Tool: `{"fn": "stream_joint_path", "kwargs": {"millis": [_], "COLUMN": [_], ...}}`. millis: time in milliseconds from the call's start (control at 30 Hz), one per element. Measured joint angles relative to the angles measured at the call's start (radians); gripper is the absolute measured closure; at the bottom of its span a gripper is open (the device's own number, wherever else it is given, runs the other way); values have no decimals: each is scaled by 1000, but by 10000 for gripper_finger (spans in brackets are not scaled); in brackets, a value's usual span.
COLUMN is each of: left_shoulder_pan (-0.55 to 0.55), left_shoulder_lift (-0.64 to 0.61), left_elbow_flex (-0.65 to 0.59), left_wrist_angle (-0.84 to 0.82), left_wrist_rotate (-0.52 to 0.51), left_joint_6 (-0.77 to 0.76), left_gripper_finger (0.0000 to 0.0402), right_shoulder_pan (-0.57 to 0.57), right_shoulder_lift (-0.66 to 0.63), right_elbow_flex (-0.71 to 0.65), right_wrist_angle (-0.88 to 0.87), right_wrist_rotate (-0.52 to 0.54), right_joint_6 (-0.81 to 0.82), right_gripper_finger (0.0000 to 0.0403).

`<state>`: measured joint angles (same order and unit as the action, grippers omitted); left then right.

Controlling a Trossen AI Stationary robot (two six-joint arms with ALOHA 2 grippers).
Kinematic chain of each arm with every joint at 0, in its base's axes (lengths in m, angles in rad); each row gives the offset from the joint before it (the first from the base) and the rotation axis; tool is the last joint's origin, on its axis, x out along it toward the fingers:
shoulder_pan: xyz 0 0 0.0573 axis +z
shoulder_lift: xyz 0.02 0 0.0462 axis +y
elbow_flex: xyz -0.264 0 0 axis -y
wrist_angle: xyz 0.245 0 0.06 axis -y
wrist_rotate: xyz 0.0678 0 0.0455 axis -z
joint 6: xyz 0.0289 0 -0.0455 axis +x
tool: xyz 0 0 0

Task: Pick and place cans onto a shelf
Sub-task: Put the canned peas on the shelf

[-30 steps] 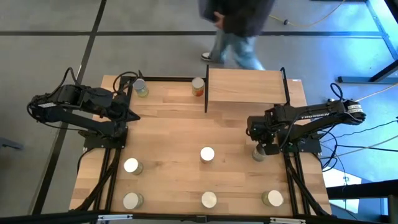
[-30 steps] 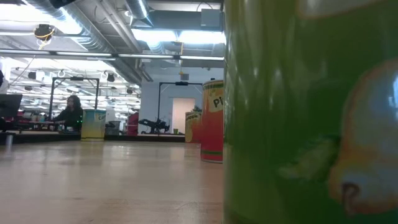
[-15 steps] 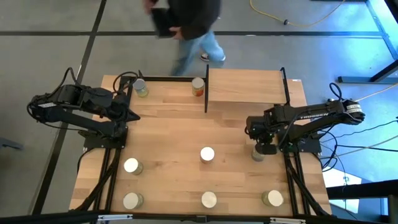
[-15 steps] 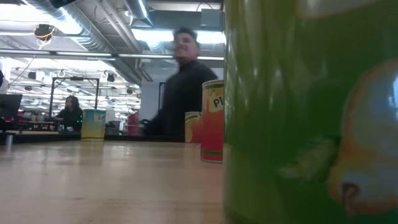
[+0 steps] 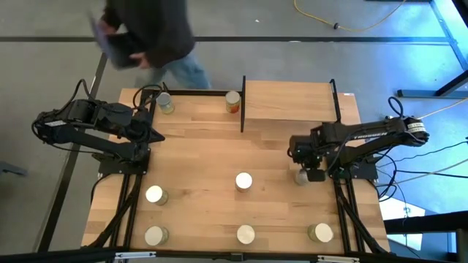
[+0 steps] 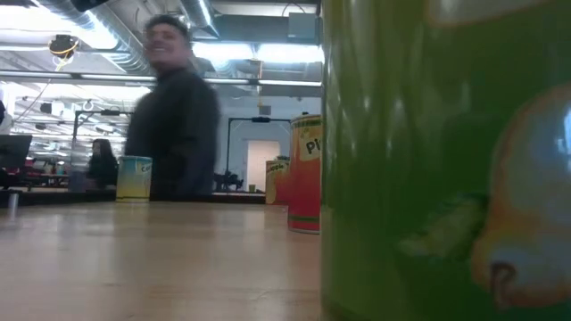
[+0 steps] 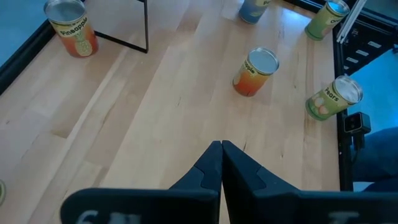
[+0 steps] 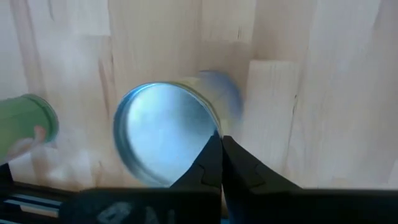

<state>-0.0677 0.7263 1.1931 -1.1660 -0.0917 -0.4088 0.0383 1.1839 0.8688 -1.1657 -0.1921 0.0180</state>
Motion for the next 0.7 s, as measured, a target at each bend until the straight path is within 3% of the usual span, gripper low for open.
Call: {"fn": "stream_joint_path", "kwargs": {"millis": [400, 700], "left_shoulder_pan": [0, 0], "left_shoulder_lift": [0, 0], "left_elbow_flex": [0, 0], "left_wrist_angle": [0, 0], "left_wrist_rotate": [0, 0], "left_joint_6": [0, 0], "left_gripper_finger": [401, 401], "right_shoulder_pan": [0, -8], "right_shoulder_lift": [-1, -1], "right_elbow_flex": [118, 265], "right_wrist_angle": [-112, -239], "right_wrist_rotate": [0, 71], "right_joint_6": [0, 54], "right_gripper_finger": [403, 403]}}
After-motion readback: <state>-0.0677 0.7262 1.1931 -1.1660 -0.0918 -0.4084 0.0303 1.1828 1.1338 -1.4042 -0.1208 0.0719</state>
